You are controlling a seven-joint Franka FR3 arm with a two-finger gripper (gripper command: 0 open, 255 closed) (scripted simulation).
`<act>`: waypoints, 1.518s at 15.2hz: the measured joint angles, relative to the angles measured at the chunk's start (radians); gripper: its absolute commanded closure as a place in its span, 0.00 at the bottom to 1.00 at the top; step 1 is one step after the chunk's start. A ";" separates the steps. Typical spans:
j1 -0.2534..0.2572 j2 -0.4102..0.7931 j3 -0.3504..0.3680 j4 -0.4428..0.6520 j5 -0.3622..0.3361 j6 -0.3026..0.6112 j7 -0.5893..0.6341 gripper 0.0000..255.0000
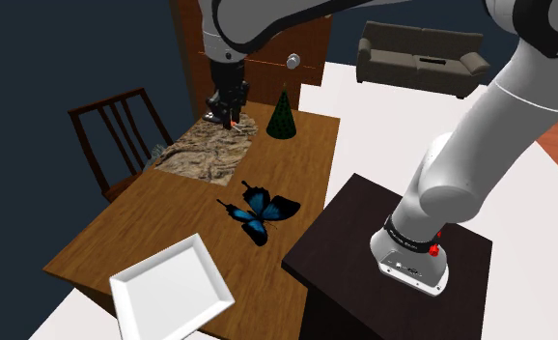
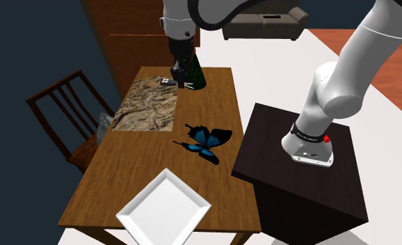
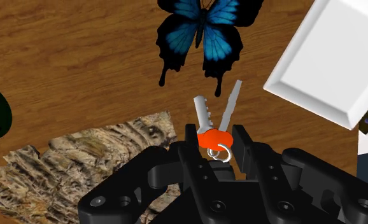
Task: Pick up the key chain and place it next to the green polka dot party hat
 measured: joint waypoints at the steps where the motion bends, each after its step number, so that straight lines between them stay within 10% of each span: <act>1: -0.010 -0.011 -0.014 -0.016 0.002 0.006 -0.024 1.00; 23: -0.235 -0.104 -0.356 -0.119 -0.035 0.018 -0.574 1.00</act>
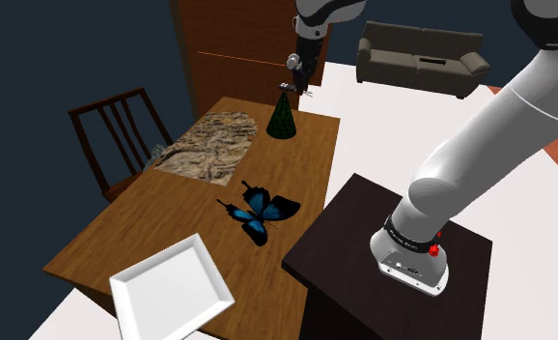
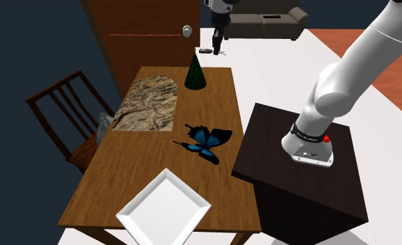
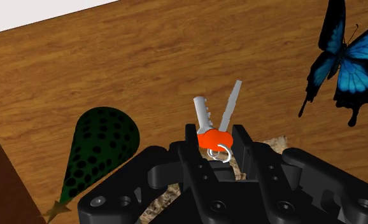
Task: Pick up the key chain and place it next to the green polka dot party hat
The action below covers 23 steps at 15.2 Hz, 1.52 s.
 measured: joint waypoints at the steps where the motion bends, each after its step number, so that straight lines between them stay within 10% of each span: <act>1: -0.009 0.008 -0.015 0.007 -0.001 0.002 -0.023 1.00; 23: -0.080 0.153 -0.130 -0.038 0.021 0.189 -0.221 1.00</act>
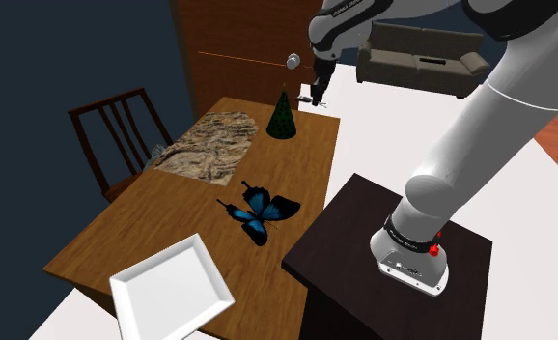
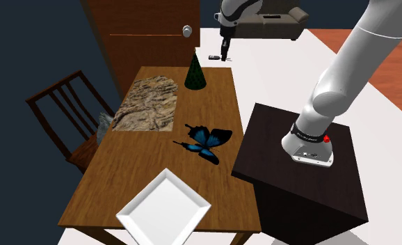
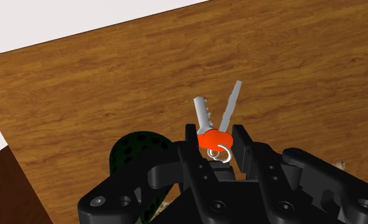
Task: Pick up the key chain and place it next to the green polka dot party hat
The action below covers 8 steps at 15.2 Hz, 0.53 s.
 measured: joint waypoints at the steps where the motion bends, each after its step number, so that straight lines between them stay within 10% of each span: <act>1: 0.001 0.006 0.000 -0.009 0.002 0.015 0.000 1.00; 8: 0.000 0.056 -0.003 -0.056 0.019 0.110 -0.015 1.00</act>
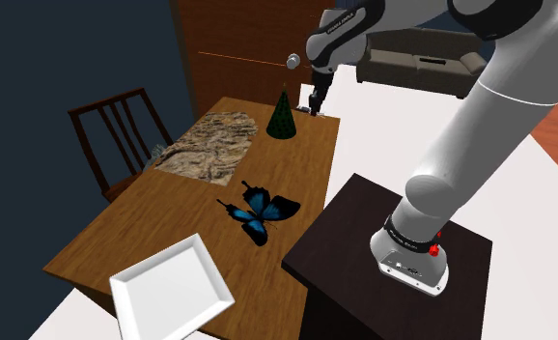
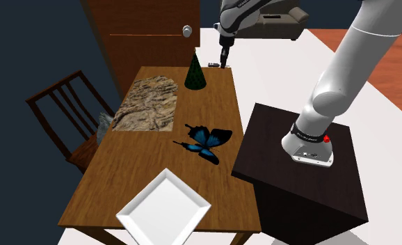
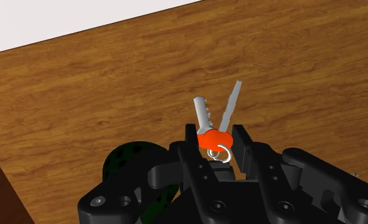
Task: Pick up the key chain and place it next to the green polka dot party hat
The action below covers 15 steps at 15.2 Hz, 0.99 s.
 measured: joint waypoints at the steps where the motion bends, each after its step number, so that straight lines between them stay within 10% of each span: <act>1: 0.001 0.008 0.001 -0.005 0.003 0.013 -0.001 1.00; 15: -0.003 0.137 0.006 -0.064 0.060 0.195 -0.043 1.00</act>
